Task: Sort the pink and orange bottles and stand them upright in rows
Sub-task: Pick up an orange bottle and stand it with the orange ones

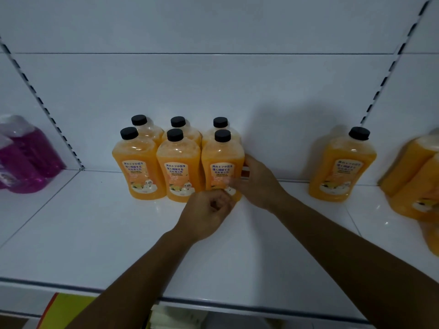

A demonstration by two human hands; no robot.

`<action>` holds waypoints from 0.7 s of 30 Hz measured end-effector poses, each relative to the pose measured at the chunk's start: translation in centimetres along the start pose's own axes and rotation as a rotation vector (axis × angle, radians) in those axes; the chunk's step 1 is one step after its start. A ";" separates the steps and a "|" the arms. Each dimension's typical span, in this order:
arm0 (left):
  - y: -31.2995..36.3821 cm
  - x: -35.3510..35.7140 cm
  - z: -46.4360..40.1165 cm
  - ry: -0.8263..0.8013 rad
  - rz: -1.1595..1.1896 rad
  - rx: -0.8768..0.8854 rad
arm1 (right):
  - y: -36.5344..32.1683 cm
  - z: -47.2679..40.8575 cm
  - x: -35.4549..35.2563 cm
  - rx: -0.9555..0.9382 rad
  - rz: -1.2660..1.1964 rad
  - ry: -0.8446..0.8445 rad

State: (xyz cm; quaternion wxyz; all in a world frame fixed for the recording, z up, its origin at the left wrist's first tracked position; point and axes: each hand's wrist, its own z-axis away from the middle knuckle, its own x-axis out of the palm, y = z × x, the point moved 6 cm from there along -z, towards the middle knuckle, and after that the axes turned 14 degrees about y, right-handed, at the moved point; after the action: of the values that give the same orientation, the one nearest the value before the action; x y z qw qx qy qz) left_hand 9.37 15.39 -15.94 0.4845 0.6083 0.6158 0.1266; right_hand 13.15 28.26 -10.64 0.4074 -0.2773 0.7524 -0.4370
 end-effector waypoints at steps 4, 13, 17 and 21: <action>1.2 1.1 0.5 -0.038 0.043 0.034 | -0.2 0.7 -1.1 -0.012 0.029 0.019; 5.8 10.1 -1.6 -0.184 0.017 -0.089 | 1.4 4.2 -15.0 -0.033 0.248 0.557; 7.9 13.8 -2.7 -0.222 0.084 -0.136 | 3.0 5.7 -20.9 -0.028 0.343 0.758; 8.9 16.2 -2.6 -0.288 0.113 -0.174 | 5.1 4.8 -22.7 0.091 0.377 0.656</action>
State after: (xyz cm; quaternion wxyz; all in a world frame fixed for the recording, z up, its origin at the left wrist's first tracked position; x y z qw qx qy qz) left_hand 16.37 32.71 -15.20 0.6108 0.6095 0.4914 0.1182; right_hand 28.62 46.12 -8.08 0.2300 0.0390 0.8604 -0.4530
